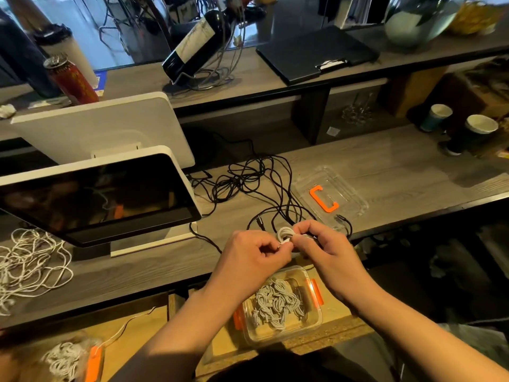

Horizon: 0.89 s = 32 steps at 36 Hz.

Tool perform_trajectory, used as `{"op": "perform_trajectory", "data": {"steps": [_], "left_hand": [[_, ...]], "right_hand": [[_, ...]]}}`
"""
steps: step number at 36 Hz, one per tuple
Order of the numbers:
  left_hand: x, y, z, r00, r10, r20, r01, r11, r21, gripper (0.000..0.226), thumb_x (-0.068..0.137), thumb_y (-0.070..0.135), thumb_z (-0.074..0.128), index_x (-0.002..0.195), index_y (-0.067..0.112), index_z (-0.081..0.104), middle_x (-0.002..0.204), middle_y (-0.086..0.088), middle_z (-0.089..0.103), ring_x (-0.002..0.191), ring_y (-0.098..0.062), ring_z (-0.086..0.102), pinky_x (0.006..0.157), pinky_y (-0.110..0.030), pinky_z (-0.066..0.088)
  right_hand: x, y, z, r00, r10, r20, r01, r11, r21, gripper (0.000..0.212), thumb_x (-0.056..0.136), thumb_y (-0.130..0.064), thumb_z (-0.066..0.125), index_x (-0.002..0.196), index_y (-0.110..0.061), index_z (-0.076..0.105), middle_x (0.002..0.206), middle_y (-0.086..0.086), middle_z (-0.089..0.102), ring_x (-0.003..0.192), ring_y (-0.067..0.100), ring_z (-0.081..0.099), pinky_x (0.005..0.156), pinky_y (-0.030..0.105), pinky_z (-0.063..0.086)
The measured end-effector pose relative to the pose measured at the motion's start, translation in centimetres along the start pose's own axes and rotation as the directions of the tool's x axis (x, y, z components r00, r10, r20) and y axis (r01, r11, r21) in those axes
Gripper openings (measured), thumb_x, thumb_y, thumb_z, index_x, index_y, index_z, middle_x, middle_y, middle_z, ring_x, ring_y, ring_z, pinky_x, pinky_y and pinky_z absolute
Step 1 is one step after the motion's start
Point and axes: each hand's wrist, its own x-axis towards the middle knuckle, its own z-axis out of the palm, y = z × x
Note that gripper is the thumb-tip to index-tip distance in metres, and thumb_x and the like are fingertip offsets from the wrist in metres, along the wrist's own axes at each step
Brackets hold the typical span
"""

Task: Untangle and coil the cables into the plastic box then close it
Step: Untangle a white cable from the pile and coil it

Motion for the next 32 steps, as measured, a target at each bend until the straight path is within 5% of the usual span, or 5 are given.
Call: {"op": "perform_trajectory", "data": {"steps": [5, 9, 18, 25, 32], "left_hand": [[0.1, 0.7, -0.1, 0.997, -0.072, -0.001, 0.071, 0.996, -0.045, 0.027, 0.085, 0.030, 0.067, 0.063, 0.014, 0.070, 0.055, 0.000, 0.061, 0.047, -0.003, 0.046, 0.049, -0.019, 0.041], [0.3, 0.8, 0.5, 0.992, -0.127, 0.012, 0.127, 0.992, -0.026, 0.029, 0.085, 0.035, 0.062, 0.068, 0.014, 0.069, 0.061, -0.006, 0.062, 0.050, -0.005, 0.044, 0.054, -0.034, 0.046], [0.4, -0.7, 0.6, 0.983, -0.147, 0.113, 0.140, 0.988, 0.068, 0.016, 0.097, 0.028, 0.058, 0.086, 0.021, 0.068, 0.069, -0.002, 0.064, 0.054, -0.003, 0.048, 0.054, -0.019, 0.043], [0.4, -0.7, 0.8, 0.992, -0.122, 0.041, 0.124, 0.991, -0.039, 0.026, 0.095, 0.025, 0.058, 0.071, 0.016, 0.064, 0.069, -0.007, 0.063, 0.060, -0.015, 0.054, 0.062, -0.035, 0.047], [0.1, -1.5, -0.2, 0.976, -0.186, 0.115, 0.200, 0.972, -0.123, 0.023, 0.095, 0.026, 0.059, 0.077, 0.017, 0.070, 0.074, 0.006, 0.071, 0.073, -0.006, 0.067, 0.076, -0.027, 0.055]], "right_hand": [[0.3, -0.9, 0.6, 1.000, 0.003, -0.004, -0.003, 0.999, 0.043, 0.014, 0.095, -0.028, 0.058, 0.095, -0.018, 0.069, 0.090, 0.007, 0.068, 0.089, 0.032, 0.064, 0.084, 0.055, 0.053], [0.7, -0.8, 0.6, 1.000, -0.002, 0.005, 0.002, 0.998, -0.065, 0.014, 0.100, -0.019, 0.054, 0.092, -0.016, 0.066, 0.088, 0.007, 0.066, 0.086, 0.027, 0.061, 0.080, 0.052, 0.051], [1.5, -0.9, 0.7, 0.995, 0.092, 0.034, -0.084, 0.979, -0.187, 0.024, 0.090, -0.047, 0.058, 0.088, -0.024, 0.064, 0.081, 0.003, 0.067, 0.076, 0.024, 0.061, 0.075, 0.050, 0.052], [2.3, -1.2, 0.3, 0.994, 0.107, 0.031, -0.098, 0.974, -0.202, 0.032, 0.086, -0.052, 0.058, 0.082, -0.021, 0.067, 0.080, 0.004, 0.070, 0.079, 0.022, 0.066, 0.080, 0.051, 0.055], [2.2, -1.2, 0.8, 0.997, 0.068, 0.048, -0.043, 0.914, -0.404, 0.029, 0.091, -0.049, 0.056, 0.082, -0.022, 0.063, 0.074, 0.001, 0.064, 0.067, 0.009, 0.056, 0.061, 0.024, 0.047]]}}
